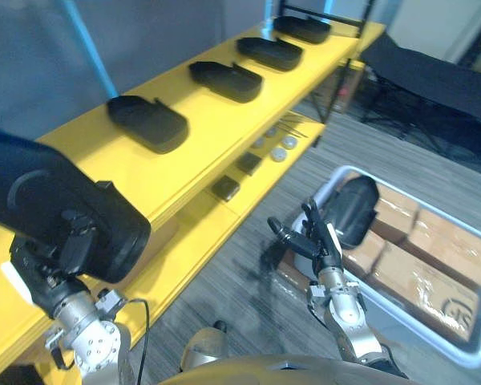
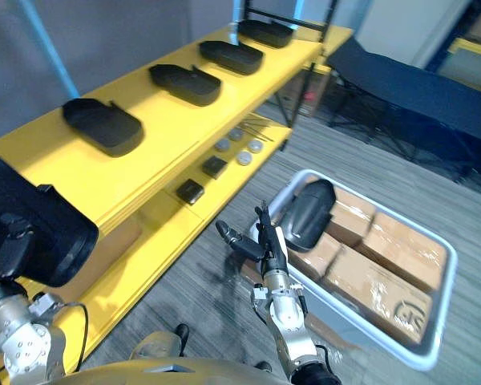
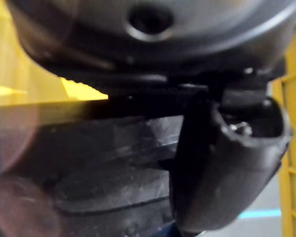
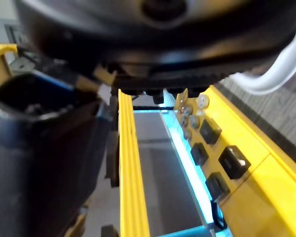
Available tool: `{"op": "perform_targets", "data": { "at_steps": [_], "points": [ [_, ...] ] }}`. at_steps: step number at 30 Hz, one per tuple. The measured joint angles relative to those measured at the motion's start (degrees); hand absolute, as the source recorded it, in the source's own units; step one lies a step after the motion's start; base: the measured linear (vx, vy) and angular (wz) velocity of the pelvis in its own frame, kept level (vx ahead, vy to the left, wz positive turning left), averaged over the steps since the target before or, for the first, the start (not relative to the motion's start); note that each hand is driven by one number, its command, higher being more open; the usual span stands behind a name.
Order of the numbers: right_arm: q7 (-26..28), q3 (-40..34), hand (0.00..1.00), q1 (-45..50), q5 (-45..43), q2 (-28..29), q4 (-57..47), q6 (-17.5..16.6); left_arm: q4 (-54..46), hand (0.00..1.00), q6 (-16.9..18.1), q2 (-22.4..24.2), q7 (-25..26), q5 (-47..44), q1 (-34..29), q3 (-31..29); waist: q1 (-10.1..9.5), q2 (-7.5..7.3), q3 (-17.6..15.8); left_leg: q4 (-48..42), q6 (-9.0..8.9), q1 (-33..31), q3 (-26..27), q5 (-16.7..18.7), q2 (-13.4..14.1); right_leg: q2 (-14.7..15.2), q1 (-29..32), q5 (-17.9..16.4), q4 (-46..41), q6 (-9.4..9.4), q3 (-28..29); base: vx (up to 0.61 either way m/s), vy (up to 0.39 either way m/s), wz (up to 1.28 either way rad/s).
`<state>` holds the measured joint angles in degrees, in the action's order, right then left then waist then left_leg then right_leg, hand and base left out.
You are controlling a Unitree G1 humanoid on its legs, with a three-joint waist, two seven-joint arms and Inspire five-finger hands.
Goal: Walk over and take three plastic housings, then place them on the shelf
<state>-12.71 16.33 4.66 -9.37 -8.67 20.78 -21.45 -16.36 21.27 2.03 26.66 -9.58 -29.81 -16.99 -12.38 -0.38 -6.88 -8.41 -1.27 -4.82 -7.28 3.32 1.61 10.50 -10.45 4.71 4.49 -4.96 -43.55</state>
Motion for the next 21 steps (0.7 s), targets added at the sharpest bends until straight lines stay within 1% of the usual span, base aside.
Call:
{"op": "perform_targets", "data": {
  "at_steps": [1,2,3,4,5,6,7,8,10,11,13,15,16,17,18,19,20,21],
  "points": [
    [-1.8,-0.2,1.00,0.1,0.1,-0.1,-0.3,0.3,0.0,0.00,0.1,-0.1,-4.1,-1.9,0.3,-0.1,1.83,-0.17,-0.3,-0.7,2.08,-1.3,10.0,-1.1,3.4,0.2,-1.8,-0.1,-0.1,-0.04,-4.7,0.00,0.015,1.61],
    [-2.3,-0.6,1.00,0.2,0.1,-0.3,-0.4,0.8,0.0,0.00,0.3,-0.1,-5.6,-2.1,0.4,0.2,2.42,-0.11,-0.3,-1.2,2.06,-1.9,14.1,-1.6,4.9,0.4,-2.2,-0.3,-0.5,-0.31,-6.5,0.01,0.039,1.75],
    [-2.8,-1.4,1.00,0.4,0.1,-0.6,-0.4,1.5,0.0,0.00,0.9,0.0,-7.3,-2.2,0.4,1.0,3.10,0.30,-0.5,-2.0,1.18,-2.4,19.7,-2.7,7.0,0.7,-2.7,-0.6,-1.2,-0.72,-8.2,0.00,0.165,1.23],
    [-3.2,-3.0,1.00,1.0,0.1,-0.8,-0.3,2.4,0.0,0.00,1.7,0.0,-9.1,-3.6,0.4,2.6,2.99,0.74,-0.7,-1.9,-1.03,-2.8,22.8,-4.4,7.4,2.0,-2.6,-1.2,-2.8,-1.78,-9.1,0.00,0.204,0.88],
    [-3.3,-3.3,1.00,1.2,0.1,-0.7,-0.2,2.6,0.0,0.00,1.7,0.0,-9.2,-3.9,0.4,3.0,2.90,0.75,-0.8,-1.6,-0.92,-2.7,22.8,-4.5,6.8,2.6,-2.4,-1.3,-3.3,-1.69,-8.9,0.00,0.259,0.42],
    [-2.8,-3.3,1.00,1.9,0.2,-0.4,-0.2,2.6,0.0,0.00,1.7,-0.1,-9.2,-3.9,0.5,3.2,3.15,0.65,-1.0,-1.3,-0.58,-2.5,23.1,-4.5,6.1,3.5,-1.9,-1.7,-3.8,-1.22,-7.6,-0.01,0.194,-0.13],
    [-2.2,-3.3,1.00,2.4,0.6,-0.4,-0.2,2.5,0.0,0.00,1.7,-0.1,-9.2,-4.0,0.7,3.6,3.17,0.77,-1.4,-1.4,0.07,-2.1,24.1,-4.0,6.0,4.1,-1.4,-1.8,-4.1,-1.10,-5.8,-0.02,0.169,-0.25],
    [-1.8,-3.4,1.00,2.5,1.1,-0.4,-0.2,2.5,0.0,0.00,1.7,-0.1,-9.2,-4.0,0.8,3.7,3.19,0.85,-1.9,-1.4,0.27,-1.6,24.7,-3.7,5.9,4.3,-1.4,-1.9,-4.3,-0.98,-4.8,-0.03,0.133,-0.40],
    [-0.6,-3.4,1.00,3.1,2.0,-0.4,-0.2,1.7,0.0,0.00,1.7,-0.2,-9.2,-4.0,0.8,4.5,3.71,1.08,-2.6,-1.4,0.11,-0.6,26.5,-3.1,5.9,4.6,-0.7,-2.0,-4.5,-0.85,-1.5,-0.04,0.095,-0.42],
    [-0.1,-3.4,1.00,3.3,2.2,-0.4,-0.3,1.4,0.0,0.00,1.7,-0.2,-9.3,-4.4,1.0,5.4,4.65,1.13,-2.7,-1.4,0.14,-0.6,26.6,-3.1,6.0,4.6,-0.4,-2.1,-4.5,-0.96,-0.9,-0.03,0.045,-0.26],
    [0.2,-3.4,1.00,3.4,2.2,-0.5,-0.4,1.4,0.0,0.00,1.7,-0.2,-9.5,-4.6,1.0,6.6,5.13,1.23,-2.7,-1.6,0.09,-0.5,27.1,-3.1,6.2,4.7,0.3,-2.3,-4.8,-1.25,0.3,-0.01,0.008,-0.23],
    [0.6,-3.5,1.00,3.3,2.1,-0.5,-1.0,1.4,-0.1,0.00,1.7,-0.2,-9.9,-4.9,1.6,7.2,5.24,1.54,-2.9,-3.2,-0.03,-1.2,27.6,-2.4,7.0,4.7,1.3,-2.7,-5.9,-1.67,1.4,0.00,-0.005,-0.23],
    [0.8,-3.1,1.00,3.2,2.0,-0.5,-1.6,1.3,-0.4,0.00,1.8,-0.3,-11.3,-6.5,2.3,7.2,5.27,1.84,-3.1,-5.6,-0.06,-2.1,27.4,-1.3,7.8,4.6,1.6,-3.2,-6.8,-2.11,1.6,0.01,-0.009,-0.08],
    [0.8,-2.8,1.00,2.9,2.0,-0.5,-1.7,1.1,-0.8,0.00,1.9,-0.2,-12.0,-7.4,2.6,7.2,5.27,1.99,-3.2,-6.8,-0.08,-2.6,27.1,-0.6,8.2,4.6,1.6,-3.6,-7.5,-2.16,1.5,0.00,0.000,0.00],
    [0.7,-2.1,1.00,2.3,2.1,-0.6,-1.7,0.9,-2.5,0.00,2.2,-0.3,-13.8,-9.8,2.7,7.1,5.20,2.12,-3.3,-8.9,-0.07,-3.1,26.7,0.7,8.8,4.9,1.5,-4.6,-8.8,-2.31,1.5,0.03,0.034,0.08],
    [0.0,-1.2,1.00,1.1,2.2,-0.4,-1.8,0.5,-5.0,0.00,2.6,-0.4,-16.9,-13.2,2.9,6.7,5.01,2.04,-3.3,-10.8,0.21,-3.4,26.1,1.8,8.9,5.7,1.4,-5.9,-10.8,-2.68,1.4,0.03,0.037,0.13],
    [-0.4,-0.9,1.00,0.5,2.2,-0.3,-1.9,0.2,-6.4,0.00,2.9,-0.7,-18.5,-14.8,3.2,6.5,4.87,2.02,-3.3,-11.6,0.14,-3.6,25.8,2.4,8.8,6.5,1.4,-6.5,-12.0,-2.98,1.4,0.05,0.100,0.21],
    [-1.0,-0.3,1.00,-1.4,2.2,0.1,-2.0,-0.6,-9.1,0.00,4.0,-1.5,-20.6,-16.1,4.2,5.6,4.58,1.73,-3.3,-12.6,0.24,-3.6,25.3,3.5,8.2,7.9,1.4,-7.9,-14.5,-3.61,1.1,0.07,0.116,0.34]
  ]
}}
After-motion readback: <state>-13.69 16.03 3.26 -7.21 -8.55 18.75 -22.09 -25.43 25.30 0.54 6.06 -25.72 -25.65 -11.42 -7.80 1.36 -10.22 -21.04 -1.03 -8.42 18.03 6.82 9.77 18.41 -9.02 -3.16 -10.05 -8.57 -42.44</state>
